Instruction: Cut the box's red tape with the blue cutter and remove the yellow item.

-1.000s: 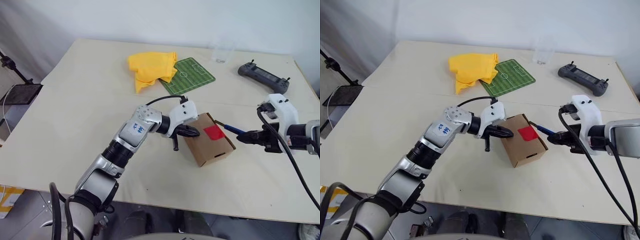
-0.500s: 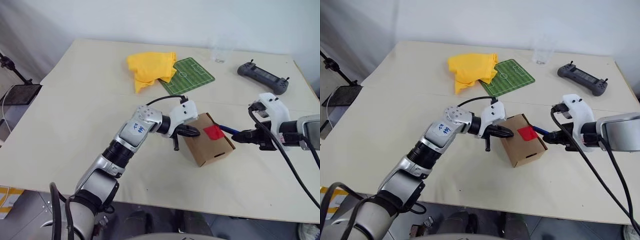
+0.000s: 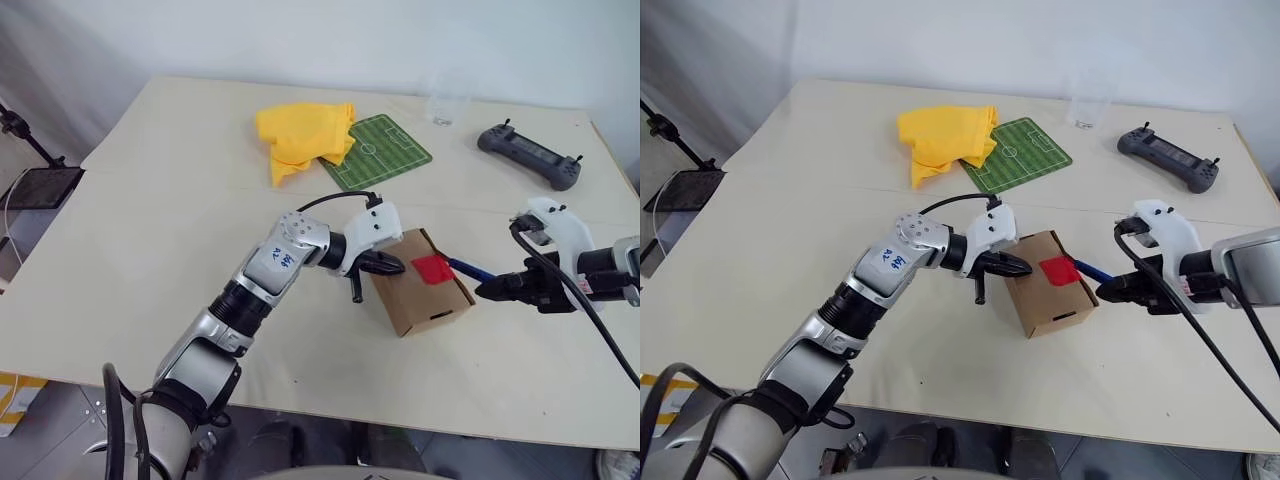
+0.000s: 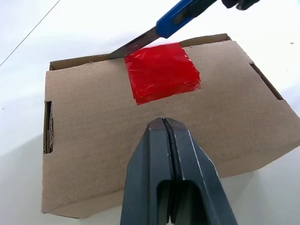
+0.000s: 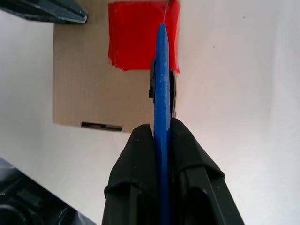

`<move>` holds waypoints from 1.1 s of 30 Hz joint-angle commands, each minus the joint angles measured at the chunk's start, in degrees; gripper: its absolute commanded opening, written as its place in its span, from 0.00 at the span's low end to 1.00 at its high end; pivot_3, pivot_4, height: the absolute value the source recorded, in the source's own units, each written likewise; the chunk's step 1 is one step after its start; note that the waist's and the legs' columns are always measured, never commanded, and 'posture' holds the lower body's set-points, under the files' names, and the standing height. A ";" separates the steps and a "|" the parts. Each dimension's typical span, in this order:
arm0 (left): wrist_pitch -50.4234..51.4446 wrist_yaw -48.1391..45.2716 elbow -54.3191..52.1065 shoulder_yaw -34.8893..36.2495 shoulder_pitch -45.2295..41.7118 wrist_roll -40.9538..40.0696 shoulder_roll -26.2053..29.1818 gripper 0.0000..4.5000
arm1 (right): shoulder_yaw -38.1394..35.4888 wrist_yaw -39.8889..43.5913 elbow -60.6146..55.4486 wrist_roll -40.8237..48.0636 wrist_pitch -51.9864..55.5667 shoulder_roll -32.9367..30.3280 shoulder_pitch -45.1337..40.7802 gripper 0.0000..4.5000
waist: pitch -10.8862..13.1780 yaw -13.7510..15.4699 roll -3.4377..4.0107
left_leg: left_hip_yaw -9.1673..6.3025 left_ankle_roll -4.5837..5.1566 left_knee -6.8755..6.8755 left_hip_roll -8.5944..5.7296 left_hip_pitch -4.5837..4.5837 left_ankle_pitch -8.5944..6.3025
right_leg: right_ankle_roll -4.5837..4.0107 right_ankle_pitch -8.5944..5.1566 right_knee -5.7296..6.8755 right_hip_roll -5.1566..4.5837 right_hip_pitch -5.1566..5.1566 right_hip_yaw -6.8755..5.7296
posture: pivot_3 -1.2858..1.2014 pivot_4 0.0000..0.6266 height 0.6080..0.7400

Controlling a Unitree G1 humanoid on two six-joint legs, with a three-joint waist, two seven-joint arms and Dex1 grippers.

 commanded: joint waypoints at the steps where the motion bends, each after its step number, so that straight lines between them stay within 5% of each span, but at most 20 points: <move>1: 2.01 0.13 1.91 -3.05 1.32 2.39 0.27 0.00 | 1.34 2.33 -0.43 1.12 2.24 -1.27 -0.40 0.02 | 0.00 -0.01 0.00 | 0.00 -0.01 -0.01 0.00 0.00 -0.01 | 0.00 0.00 -0.01 0.00 0.00 0.00 | 0.52 0.24 1.00; 11: 1.94 0.19 0.72 -3.48 1.50 2.28 -0.75 0.00 | 5.21 -1.82 5.64 1.12 3.52 3.08 -5.19 0.02 | -0.02 -0.19 0.01 | 0.01 -0.02 -0.02 0.00 0.09 -0.02 | 0.03 0.01 -0.10 0.00 0.12 -0.01 | 0.52 0.24 1.00; 19: 2.35 0.58 -0.15 -3.56 1.96 2.16 -1.11 0.00 | 12.61 -3.68 15.36 1.12 11.37 6.58 -18.87 0.02 | -0.04 -0.06 0.05 | 0.01 -0.01 -0.05 0.00 0.08 -0.04 | 0.02 0.02 -0.12 0.00 0.11 -0.01 | 0.52 0.24 1.00; 33: 2.77 2.22 -0.72 -3.44 2.84 2.23 -2.09 0.00 | 30.85 5.54 19.05 1.12 15.19 5.49 -33.56 0.02 | -0.07 -0.03 0.10 | 0.02 0.13 -0.08 0.00 -0.09 -0.32 | 0.02 0.02 -0.35 -0.01 0.03 -0.18 | 0.52 0.24 1.00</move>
